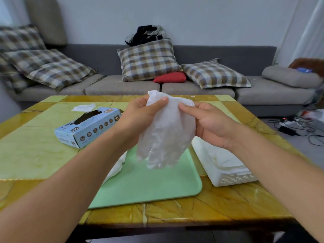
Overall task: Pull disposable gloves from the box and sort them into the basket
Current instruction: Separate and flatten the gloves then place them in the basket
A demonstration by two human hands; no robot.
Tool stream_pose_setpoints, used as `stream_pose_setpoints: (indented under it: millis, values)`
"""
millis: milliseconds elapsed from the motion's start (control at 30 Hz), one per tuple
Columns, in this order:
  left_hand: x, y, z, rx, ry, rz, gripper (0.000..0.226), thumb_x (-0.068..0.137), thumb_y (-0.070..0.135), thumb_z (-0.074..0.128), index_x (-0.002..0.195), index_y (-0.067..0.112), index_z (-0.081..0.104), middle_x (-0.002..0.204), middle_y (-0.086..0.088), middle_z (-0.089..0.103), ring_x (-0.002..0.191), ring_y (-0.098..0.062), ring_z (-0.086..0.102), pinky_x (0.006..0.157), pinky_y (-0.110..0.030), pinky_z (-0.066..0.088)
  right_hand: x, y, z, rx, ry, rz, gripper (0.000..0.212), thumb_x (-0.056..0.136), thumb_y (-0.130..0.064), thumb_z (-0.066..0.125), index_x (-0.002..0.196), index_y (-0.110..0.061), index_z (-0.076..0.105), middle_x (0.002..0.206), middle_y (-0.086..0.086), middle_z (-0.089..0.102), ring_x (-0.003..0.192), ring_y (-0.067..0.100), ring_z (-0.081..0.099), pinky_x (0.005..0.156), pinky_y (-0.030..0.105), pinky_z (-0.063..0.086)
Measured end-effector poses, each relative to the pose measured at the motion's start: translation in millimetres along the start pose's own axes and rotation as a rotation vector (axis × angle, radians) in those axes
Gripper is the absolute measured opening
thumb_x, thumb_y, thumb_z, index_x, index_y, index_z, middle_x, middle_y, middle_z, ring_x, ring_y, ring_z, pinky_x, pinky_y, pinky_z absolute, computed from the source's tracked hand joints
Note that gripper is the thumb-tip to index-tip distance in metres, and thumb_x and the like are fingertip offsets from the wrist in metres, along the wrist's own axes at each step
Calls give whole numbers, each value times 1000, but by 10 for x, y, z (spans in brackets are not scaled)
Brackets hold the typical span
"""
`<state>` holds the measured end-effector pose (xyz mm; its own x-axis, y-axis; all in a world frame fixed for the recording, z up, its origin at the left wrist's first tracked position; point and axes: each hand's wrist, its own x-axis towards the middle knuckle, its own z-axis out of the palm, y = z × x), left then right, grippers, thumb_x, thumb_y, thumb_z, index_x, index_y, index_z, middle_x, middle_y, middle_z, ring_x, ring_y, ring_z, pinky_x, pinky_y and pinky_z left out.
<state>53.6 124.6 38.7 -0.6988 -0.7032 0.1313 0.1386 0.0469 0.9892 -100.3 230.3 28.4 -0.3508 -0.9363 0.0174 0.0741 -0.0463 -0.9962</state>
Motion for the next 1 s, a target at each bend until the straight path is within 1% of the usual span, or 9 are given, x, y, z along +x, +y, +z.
stream_pose_setpoints:
  millis: [100, 267, 367, 533, 600, 733, 867, 967, 1000]
  values:
    - [106, 194, 237, -6, -15, 19, 17, 97, 26, 66, 96, 11, 74, 88, -9, 78, 77, -21, 75, 66, -32, 61, -111, -339, -215, -62, 44, -72, 29, 99, -21, 60, 119, -3, 70, 114, 17, 73, 105, 29, 71, 90, 40, 58]
    - [360, 415, 734, -4, -83, 45, 19, 98, 21, 64, 103, 6, 74, 100, -13, 77, 93, -28, 75, 84, -40, 61, -295, -847, -654, -107, 72, -124, 14, 95, -13, 63, 101, -8, 75, 96, 10, 77, 83, 19, 74, 79, 31, 62]
    - [467, 390, 943, 10, -113, -9, 20, 97, 20, 66, 106, 3, 74, 101, -13, 77, 94, -29, 75, 83, -41, 62, -308, -844, -897, -118, 119, -47, 20, 92, -17, 69, 108, -6, 74, 106, 13, 76, 88, 22, 74, 84, 34, 60]
    - [705, 314, 1207, 57, -78, -96, 7, 90, 17, 75, 93, 12, 72, 95, -5, 77, 87, -22, 75, 68, -29, 61, -101, -727, -1150, -75, 213, 3, 30, 95, -13, 65, 123, -1, 68, 117, 16, 72, 101, 26, 71, 87, 36, 60]
    - [815, 396, 1248, 8, -69, -63, 10, 90, 17, 75, 97, 11, 71, 96, -5, 77, 86, -22, 75, 67, -29, 62, 23, -786, -1214, -77, 212, -97, 34, 97, -14, 64, 127, 0, 65, 122, 18, 70, 109, 30, 68, 94, 40, 57]
    - [1025, 575, 1211, -123, -138, 192, 11, 89, 11, 75, 98, 7, 74, 101, -14, 77, 92, -30, 75, 75, -43, 62, 199, -997, -1379, -103, 217, -384, 22, 91, -13, 71, 112, -7, 71, 116, 16, 73, 109, 32, 70, 95, 46, 56]
    - [1072, 152, 1190, 91, -228, 272, 4, 84, 15, 78, 88, 17, 77, 89, -3, 77, 80, -17, 69, 74, -29, 55, 170, -631, -1582, -234, 223, -399, 31, 75, -20, 79, 105, -13, 75, 111, 12, 75, 108, 31, 70, 97, 46, 55]
    - [962, -472, 1130, 338, -289, 226, 10, 82, 10, 81, 86, 19, 79, 82, 9, 77, 74, -3, 66, 76, -16, 52, 18, -11, -1779, -501, 237, -275, 20, 76, -10, 83, 95, -9, 76, 93, 1, 76, 85, 12, 68, 82, 34, 53]
    - [909, -653, 1107, 405, -325, 207, 12, 80, 7, 81, 89, 17, 81, 84, 10, 77, 76, -4, 69, 78, -17, 54, -61, 175, -1821, -588, 224, -234, 13, 77, -5, 83, 89, -8, 77, 85, -1, 74, 78, 8, 66, 77, 32, 50]
